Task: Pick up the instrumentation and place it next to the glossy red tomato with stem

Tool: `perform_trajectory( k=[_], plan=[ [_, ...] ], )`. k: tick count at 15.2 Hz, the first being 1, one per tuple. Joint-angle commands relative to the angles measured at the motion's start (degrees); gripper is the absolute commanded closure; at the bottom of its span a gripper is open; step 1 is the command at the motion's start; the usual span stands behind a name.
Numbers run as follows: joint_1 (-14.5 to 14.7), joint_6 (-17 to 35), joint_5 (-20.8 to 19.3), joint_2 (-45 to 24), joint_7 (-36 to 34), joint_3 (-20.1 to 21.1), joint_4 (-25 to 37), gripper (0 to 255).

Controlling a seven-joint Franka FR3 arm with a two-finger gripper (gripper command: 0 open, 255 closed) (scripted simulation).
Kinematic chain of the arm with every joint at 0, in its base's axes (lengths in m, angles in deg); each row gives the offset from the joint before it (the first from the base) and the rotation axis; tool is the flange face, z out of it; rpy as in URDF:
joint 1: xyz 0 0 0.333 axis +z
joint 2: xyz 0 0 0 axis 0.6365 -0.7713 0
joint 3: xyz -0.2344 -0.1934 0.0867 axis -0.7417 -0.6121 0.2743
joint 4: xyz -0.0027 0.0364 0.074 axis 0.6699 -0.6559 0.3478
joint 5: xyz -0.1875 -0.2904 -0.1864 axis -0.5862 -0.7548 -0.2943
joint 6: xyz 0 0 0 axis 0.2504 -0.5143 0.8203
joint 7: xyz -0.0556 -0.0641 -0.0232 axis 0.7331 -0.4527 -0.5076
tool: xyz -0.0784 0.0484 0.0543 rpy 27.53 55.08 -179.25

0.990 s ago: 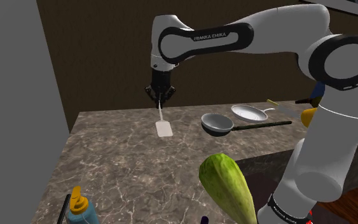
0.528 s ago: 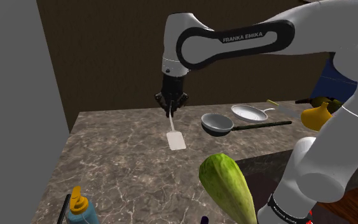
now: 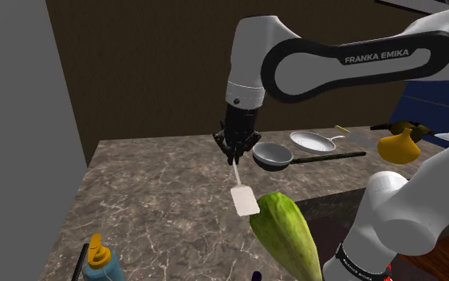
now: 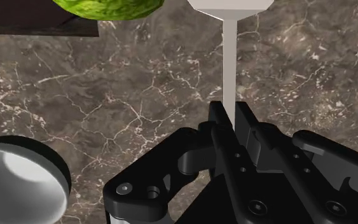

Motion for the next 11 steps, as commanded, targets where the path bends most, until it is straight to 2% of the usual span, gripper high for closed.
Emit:
perform_trajectory(
  k=[1,11],
  plan=[
    [1.1,-0.9,1.1,3.2,-1.2,0.8,-2.3,255],
    [8.4,-7.8,8.2,20.0,-9.3,6.1,-11.7,255]
  ],
)
